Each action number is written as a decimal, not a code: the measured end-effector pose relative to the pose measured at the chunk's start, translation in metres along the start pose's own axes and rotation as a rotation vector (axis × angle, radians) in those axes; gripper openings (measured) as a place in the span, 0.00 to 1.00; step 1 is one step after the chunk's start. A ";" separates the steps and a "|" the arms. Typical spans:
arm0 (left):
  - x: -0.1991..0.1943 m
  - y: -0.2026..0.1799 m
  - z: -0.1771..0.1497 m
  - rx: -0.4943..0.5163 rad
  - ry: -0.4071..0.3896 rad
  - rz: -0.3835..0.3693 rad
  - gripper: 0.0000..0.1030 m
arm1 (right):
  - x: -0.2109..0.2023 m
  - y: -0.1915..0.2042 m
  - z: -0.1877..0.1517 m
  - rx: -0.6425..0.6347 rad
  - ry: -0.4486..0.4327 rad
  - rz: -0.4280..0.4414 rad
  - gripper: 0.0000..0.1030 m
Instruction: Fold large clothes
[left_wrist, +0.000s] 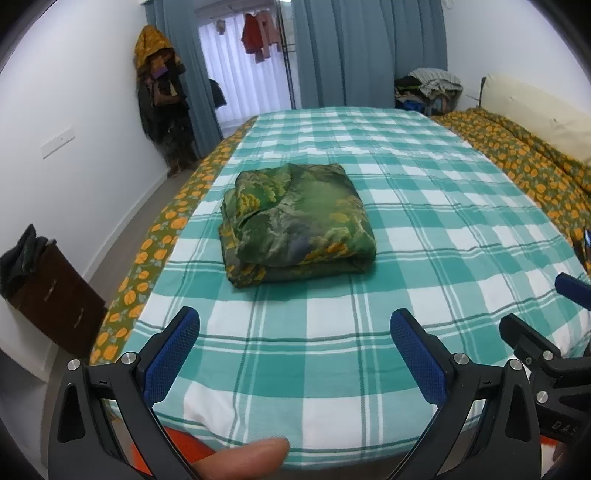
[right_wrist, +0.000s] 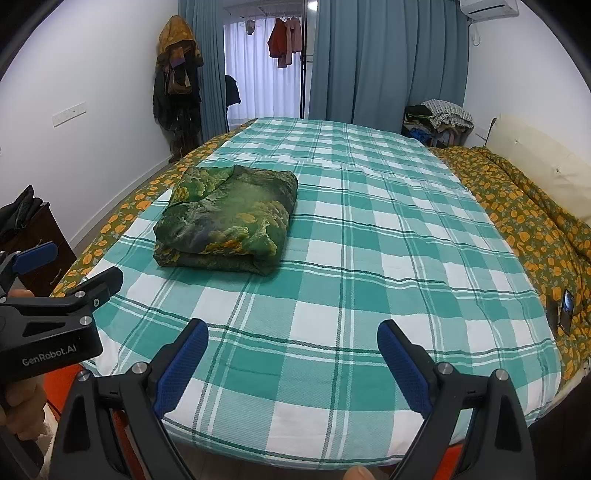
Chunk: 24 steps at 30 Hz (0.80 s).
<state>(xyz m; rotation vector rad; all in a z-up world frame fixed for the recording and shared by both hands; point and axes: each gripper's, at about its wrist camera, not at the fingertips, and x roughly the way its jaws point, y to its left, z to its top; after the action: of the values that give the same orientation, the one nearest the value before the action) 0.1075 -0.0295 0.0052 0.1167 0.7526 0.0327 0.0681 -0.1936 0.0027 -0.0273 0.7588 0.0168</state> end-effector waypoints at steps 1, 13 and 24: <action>0.000 0.000 0.000 0.001 -0.002 0.001 1.00 | 0.000 0.000 0.000 0.000 0.001 0.001 0.92; -0.001 0.000 0.001 -0.004 0.006 -0.004 1.00 | 0.001 0.001 0.000 0.002 0.003 0.000 0.92; 0.000 -0.003 -0.001 -0.002 0.015 -0.007 1.00 | 0.001 0.001 0.000 0.002 0.004 0.000 0.92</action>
<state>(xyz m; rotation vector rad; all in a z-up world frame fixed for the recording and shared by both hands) 0.1072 -0.0322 0.0041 0.1119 0.7680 0.0273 0.0687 -0.1921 0.0019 -0.0254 0.7625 0.0154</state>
